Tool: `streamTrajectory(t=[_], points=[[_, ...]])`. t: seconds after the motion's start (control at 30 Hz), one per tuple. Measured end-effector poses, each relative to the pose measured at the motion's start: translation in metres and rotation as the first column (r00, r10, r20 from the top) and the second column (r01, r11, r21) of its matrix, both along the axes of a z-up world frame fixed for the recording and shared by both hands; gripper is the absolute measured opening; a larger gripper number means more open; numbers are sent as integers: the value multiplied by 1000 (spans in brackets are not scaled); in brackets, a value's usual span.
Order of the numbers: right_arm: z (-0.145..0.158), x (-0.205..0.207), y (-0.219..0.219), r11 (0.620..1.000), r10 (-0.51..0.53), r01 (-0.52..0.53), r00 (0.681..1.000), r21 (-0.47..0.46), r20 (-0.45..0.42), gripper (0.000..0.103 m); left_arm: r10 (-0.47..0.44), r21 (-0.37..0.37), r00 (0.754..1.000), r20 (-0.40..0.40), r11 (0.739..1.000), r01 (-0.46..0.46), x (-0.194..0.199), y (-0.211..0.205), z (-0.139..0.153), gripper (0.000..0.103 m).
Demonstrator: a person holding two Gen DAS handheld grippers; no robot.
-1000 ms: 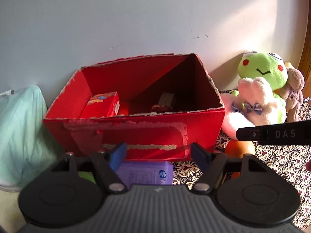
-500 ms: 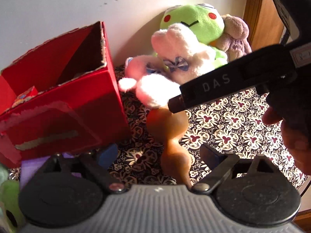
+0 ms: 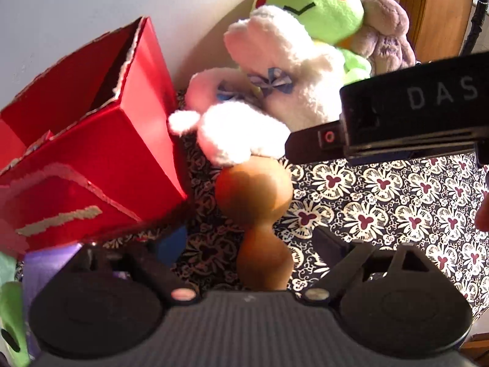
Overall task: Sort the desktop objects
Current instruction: 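Close the right gripper around the neck of the orange gourd toy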
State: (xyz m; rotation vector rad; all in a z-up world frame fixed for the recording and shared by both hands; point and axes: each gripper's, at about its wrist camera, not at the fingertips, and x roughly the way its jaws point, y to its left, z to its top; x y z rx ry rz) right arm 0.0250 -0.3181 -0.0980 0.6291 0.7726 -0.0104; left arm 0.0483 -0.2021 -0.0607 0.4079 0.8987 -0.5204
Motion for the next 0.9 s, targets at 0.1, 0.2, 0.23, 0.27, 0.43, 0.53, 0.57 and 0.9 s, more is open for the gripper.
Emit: streamTrajectory(t=[0.1, 0.2, 0.23, 0.27, 0.43, 0.53, 0.57, 0.9], points=[[6, -9, 4, 996, -55, 54, 998, -68, -8, 62, 18, 8, 1000, 17, 1000, -19, -3, 1, 1, 91], [8, -12, 5, 997, -57, 56, 998, -56, -1, 62, 21, 9, 1000, 10, 1000, -22, -6, 3, 1, 92], [9, -12, 5, 997, -59, 59, 998, -53, -1, 62, 21, 11, 1000, 11, 1000, -21, -7, 3, 0, 92], [9, -12, 5, 997, -62, 61, 998, -51, -1, 62, 25, 13, 1000, 17, 1000, -25, -8, 4, 0, 92], [6, -2, 12, 999, -48, 48, 999, -19, -5, 62, 54, 18, 999, 8, 998, -54, -6, 11, -3, 92], [6, 0, 18, 999, -35, 35, 999, -22, -5, 62, 71, 24, 997, 7, 997, -72, -4, 15, -4, 92], [5, 2, 20, 999, -30, 30, 1000, -22, -4, 62, 75, 26, 997, 9, 997, -76, -4, 17, -4, 92], [-5, 17, 34, 999, 17, -18, 1000, -40, -22, 60, 34, -18, 998, -58, 999, -35, 5, 29, -13, 73]])
